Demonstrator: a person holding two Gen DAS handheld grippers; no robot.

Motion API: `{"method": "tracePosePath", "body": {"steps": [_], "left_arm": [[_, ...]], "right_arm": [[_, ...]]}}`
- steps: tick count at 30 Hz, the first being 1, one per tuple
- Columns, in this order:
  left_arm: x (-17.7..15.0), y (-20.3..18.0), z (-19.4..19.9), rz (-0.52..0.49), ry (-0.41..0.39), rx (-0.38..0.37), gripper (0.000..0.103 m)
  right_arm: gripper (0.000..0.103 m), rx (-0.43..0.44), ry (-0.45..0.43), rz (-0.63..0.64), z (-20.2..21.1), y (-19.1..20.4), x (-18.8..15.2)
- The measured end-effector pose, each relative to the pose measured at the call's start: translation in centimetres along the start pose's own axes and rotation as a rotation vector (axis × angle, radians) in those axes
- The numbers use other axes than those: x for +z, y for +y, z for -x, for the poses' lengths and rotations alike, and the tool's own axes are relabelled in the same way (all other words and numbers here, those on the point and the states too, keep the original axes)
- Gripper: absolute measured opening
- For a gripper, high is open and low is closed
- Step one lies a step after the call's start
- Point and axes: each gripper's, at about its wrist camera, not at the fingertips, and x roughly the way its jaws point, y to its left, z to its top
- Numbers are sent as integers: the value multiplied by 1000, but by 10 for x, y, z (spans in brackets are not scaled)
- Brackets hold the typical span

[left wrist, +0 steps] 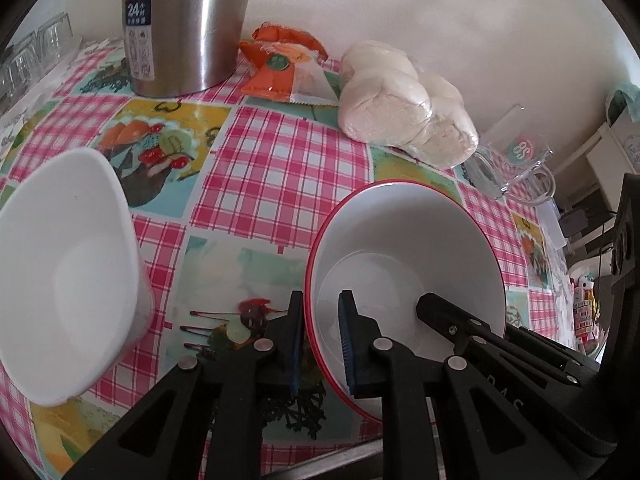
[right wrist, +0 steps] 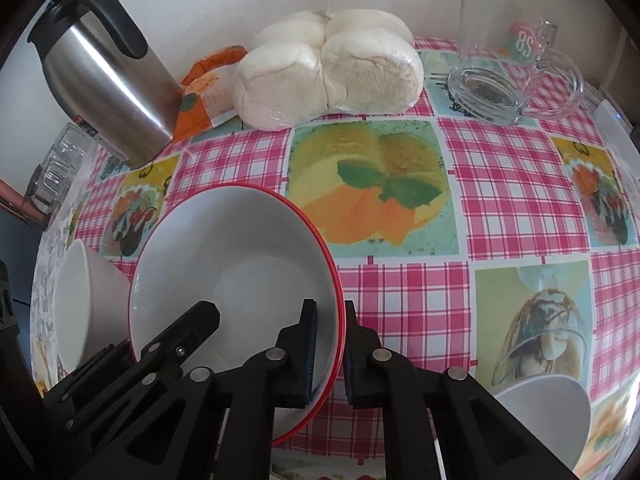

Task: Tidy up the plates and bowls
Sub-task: 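Lift the red-rimmed bowl with both grippers and carry it over the tray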

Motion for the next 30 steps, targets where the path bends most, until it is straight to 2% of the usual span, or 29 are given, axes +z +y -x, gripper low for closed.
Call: {"method": "tracePosePath", "body": {"steps": [6,15,18,22,30], "left_arm": [[4,-6,16,-13,-36,-21,17],[8,-30,70,-79,-143,-23,17],[5,-37,87,-107,-162,-23,17],[-4,-55,116,-197,-196,8,17],[-26,-71,161,-273,-232,-16,17]], "right_arm": [[13,10,-51,-9,17,-2,0],[13,34,-195,-22,72,5,-7],[13,51,-231,-51,90,3,-14],[13,79,-279,-92,115,-2,-29],[13,138,-367,-164,162,-9,-64]]}}
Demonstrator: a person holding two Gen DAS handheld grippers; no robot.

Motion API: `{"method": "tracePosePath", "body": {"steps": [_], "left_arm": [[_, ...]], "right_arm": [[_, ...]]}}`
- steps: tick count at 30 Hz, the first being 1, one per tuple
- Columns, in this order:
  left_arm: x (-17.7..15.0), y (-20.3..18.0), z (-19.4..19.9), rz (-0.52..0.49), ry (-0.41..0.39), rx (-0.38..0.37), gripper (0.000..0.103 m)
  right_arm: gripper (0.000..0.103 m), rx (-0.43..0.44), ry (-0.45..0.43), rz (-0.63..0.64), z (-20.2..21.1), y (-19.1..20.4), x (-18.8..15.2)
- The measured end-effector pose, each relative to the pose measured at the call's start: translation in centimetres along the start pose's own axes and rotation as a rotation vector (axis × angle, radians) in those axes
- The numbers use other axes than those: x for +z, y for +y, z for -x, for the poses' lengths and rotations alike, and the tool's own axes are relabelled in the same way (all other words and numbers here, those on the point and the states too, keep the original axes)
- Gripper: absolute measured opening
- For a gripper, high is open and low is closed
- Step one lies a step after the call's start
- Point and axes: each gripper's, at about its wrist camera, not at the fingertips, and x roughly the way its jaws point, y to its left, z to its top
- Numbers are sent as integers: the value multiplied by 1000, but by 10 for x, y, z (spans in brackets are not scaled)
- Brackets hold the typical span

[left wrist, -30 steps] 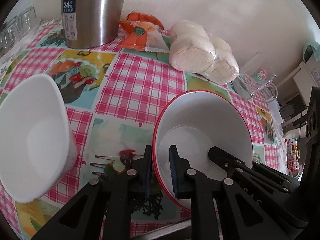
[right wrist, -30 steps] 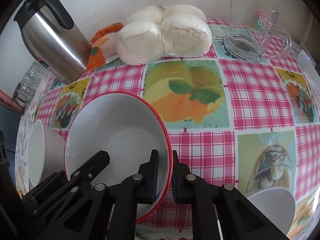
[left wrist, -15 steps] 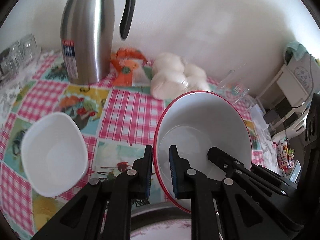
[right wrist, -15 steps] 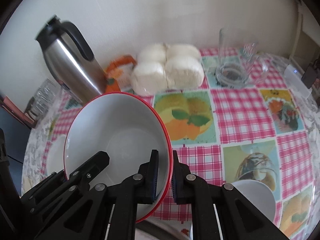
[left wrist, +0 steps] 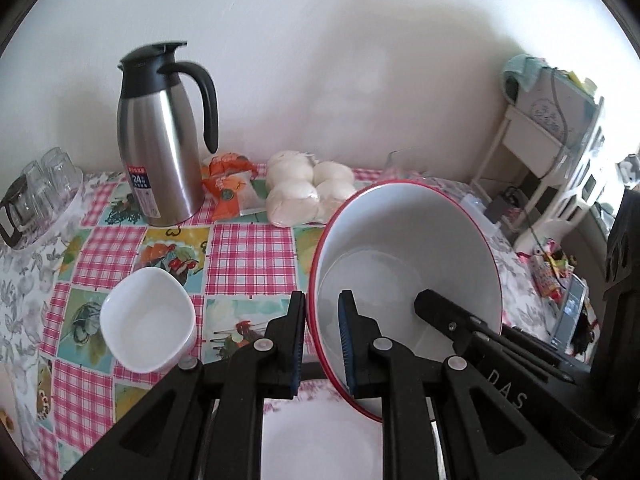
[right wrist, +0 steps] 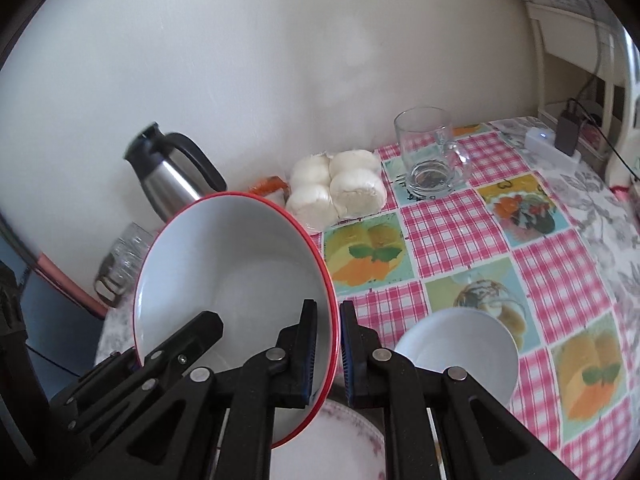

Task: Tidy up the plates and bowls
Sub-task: 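Lift the red-rimmed bowl with both grippers and carry it over the tray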

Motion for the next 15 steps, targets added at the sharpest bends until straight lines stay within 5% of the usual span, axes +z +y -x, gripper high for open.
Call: {"method": "tracePosePath", "body": {"steps": [15], "left_arm": [[-31,6,61,7,-29,-35,17]], "right_arm": [[12,86,6,-32,42,13,-55]]}}
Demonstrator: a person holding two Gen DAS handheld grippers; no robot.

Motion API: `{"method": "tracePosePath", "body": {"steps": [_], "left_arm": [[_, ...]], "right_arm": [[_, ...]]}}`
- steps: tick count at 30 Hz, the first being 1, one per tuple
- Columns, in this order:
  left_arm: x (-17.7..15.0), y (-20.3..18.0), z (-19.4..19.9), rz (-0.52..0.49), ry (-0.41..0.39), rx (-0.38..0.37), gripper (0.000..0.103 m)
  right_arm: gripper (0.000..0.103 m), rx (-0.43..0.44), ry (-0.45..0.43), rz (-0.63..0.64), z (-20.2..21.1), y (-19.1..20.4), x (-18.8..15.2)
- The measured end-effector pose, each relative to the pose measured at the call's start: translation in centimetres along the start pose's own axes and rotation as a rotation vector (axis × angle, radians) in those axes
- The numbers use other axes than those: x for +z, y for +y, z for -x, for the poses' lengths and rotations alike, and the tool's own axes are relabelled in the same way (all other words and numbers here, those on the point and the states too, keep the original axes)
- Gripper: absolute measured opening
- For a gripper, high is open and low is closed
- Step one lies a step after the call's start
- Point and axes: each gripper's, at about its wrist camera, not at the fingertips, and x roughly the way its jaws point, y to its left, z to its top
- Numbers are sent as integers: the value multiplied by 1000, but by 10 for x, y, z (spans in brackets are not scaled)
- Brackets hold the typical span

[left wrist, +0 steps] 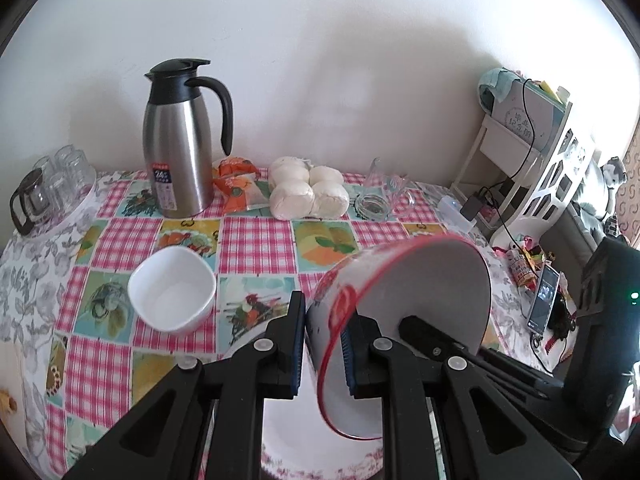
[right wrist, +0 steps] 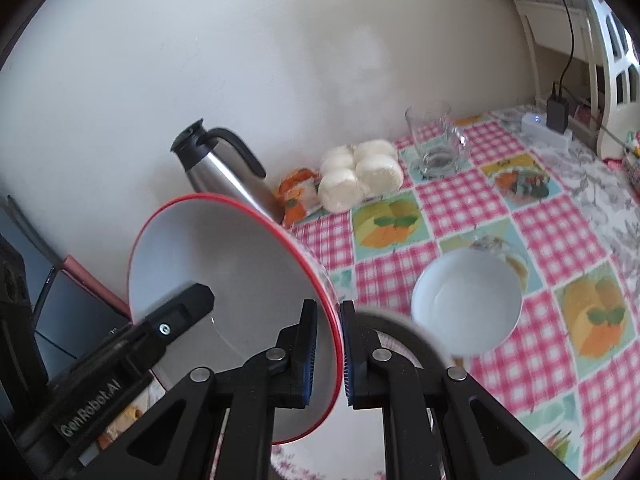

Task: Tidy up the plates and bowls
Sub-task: 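Lift the red-rimmed bowl with both grippers and carry it over the tray, then lower the red-rimmed bowl onto the pink-rimmed plate in the tray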

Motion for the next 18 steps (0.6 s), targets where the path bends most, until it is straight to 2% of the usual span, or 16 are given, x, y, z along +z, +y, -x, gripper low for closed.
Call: {"method": "tracePosePath", "body": {"steps": [2,6,18], "left_arm": [[-7,0,1,-6,9,13,17],[-20,5,-5,6,53,26,17],[-43,13,-21,15,155,70,17]], "right_arm": [[12,11,12,-11,0,0,-7],[13,-23,16,16,2,4,-17],[13,-39,131,-6,-19,-5,-43]]}}
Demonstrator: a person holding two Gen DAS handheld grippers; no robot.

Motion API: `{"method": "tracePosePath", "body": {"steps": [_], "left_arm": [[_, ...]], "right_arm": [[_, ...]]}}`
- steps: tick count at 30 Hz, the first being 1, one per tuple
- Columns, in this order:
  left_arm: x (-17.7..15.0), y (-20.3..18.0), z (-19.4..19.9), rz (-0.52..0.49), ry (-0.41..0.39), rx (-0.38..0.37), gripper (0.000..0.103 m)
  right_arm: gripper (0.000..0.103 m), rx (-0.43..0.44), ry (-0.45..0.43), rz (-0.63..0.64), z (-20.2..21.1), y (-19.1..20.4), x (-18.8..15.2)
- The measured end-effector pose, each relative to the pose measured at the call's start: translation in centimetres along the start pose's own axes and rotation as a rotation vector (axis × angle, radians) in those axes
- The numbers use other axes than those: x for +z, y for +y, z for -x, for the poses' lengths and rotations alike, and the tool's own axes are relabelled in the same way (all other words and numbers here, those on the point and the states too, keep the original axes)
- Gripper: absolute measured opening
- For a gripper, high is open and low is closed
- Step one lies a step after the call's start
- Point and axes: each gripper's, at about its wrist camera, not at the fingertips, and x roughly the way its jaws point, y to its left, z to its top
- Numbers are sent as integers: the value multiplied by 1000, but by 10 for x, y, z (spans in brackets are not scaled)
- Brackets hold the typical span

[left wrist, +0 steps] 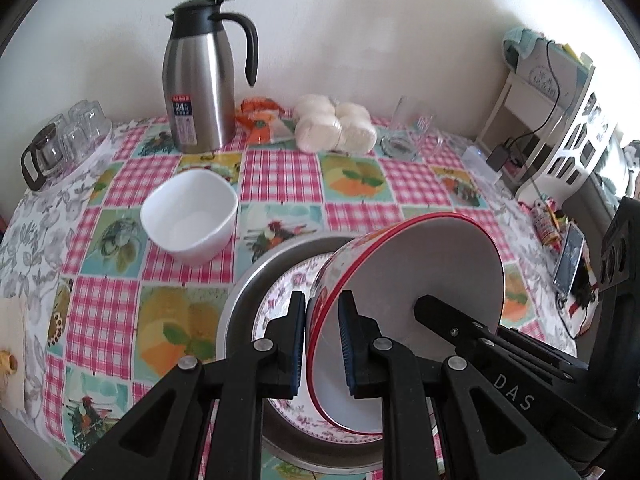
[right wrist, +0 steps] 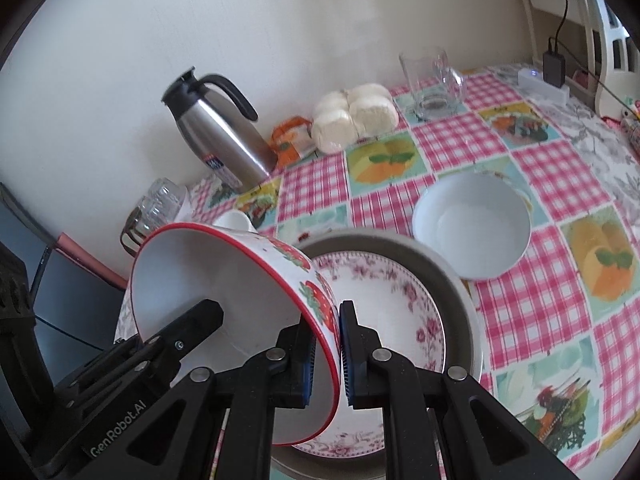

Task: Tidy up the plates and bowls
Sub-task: 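Lower the red-rimmed bowl onto the pink-rimmed plate in the tray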

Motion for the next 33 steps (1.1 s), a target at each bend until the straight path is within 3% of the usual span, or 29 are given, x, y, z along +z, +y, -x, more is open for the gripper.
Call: {"method": "tracePosePath", "body": {"steps": [12,33], "left_arm": [[-8,-4,-33,-16,116,31,17],[-15,1,-58,6,206,60,17]], "right_arm": [[13,-59,87,-19,-27,-13,-7],[14,-75,172,-51,-55,-23,-11]]}}
